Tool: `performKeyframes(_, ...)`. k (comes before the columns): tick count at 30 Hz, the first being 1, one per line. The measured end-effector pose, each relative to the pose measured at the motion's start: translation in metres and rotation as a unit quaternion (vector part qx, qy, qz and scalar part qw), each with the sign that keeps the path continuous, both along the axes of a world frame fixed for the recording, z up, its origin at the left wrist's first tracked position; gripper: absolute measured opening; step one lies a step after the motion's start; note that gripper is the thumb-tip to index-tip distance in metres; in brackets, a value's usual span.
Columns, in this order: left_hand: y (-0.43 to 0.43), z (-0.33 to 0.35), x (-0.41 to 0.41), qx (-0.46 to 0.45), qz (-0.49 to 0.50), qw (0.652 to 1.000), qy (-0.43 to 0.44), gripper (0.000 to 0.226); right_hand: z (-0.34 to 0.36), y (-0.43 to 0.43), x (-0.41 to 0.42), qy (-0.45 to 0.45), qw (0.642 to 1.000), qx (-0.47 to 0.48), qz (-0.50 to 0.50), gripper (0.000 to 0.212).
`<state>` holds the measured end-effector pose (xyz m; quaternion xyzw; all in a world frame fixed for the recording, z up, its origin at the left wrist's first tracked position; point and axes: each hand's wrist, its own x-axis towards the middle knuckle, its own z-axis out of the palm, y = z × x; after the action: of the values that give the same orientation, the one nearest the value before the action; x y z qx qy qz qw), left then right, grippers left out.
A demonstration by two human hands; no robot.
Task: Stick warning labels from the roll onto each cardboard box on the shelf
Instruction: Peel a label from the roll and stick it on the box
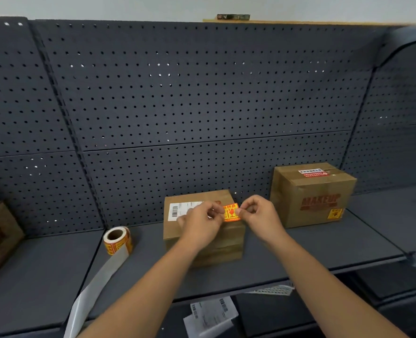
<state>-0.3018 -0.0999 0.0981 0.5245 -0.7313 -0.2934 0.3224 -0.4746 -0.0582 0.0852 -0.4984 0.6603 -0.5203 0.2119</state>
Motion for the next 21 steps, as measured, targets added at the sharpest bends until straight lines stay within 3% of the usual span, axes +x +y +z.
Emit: performKeyframes(21,0.0,-0.01,-0.001,0.03,0.004,0.999,-0.018,0.005,-0.006,-0.001,-0.001,0.03,0.999,0.026,-0.002,0.015)
